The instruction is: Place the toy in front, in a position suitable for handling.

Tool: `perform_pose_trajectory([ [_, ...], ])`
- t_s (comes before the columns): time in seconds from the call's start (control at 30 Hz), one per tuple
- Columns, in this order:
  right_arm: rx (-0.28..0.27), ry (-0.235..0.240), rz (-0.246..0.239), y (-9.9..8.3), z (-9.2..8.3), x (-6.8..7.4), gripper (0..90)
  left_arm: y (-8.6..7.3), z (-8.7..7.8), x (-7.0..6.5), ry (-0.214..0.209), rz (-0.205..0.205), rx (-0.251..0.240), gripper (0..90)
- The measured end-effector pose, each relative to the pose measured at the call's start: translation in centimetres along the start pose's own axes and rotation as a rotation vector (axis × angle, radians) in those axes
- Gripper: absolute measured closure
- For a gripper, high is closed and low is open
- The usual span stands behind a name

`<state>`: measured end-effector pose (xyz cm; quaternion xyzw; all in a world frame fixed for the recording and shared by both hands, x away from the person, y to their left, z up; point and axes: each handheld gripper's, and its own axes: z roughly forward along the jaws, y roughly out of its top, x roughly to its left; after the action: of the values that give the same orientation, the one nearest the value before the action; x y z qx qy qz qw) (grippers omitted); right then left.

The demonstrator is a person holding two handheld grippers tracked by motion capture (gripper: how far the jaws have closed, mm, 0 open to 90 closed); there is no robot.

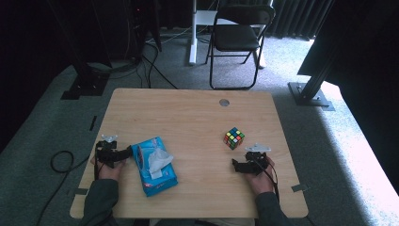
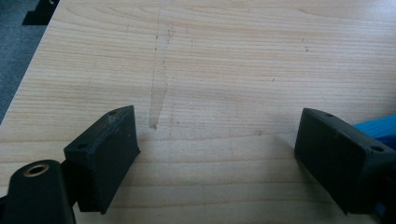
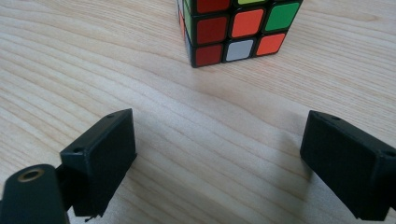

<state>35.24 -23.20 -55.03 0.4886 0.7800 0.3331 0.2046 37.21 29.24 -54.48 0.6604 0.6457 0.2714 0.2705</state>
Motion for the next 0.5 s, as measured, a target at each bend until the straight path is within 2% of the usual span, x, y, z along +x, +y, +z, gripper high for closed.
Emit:
perform_pose_trajectory([
  [0.3, 0.007, 0.004, -0.003, 0.06, -0.03, -0.04, 10.2, -0.02, -0.01, -0.01, 0.0, 0.0, 0.0, 13.4],
  [0.5, 0.061, 0.018, -0.019, 0.62, -0.1, 0.13, 10.5, -0.01, -0.01, -0.01, 0.0, 0.0, 0.0, 13.4],
])
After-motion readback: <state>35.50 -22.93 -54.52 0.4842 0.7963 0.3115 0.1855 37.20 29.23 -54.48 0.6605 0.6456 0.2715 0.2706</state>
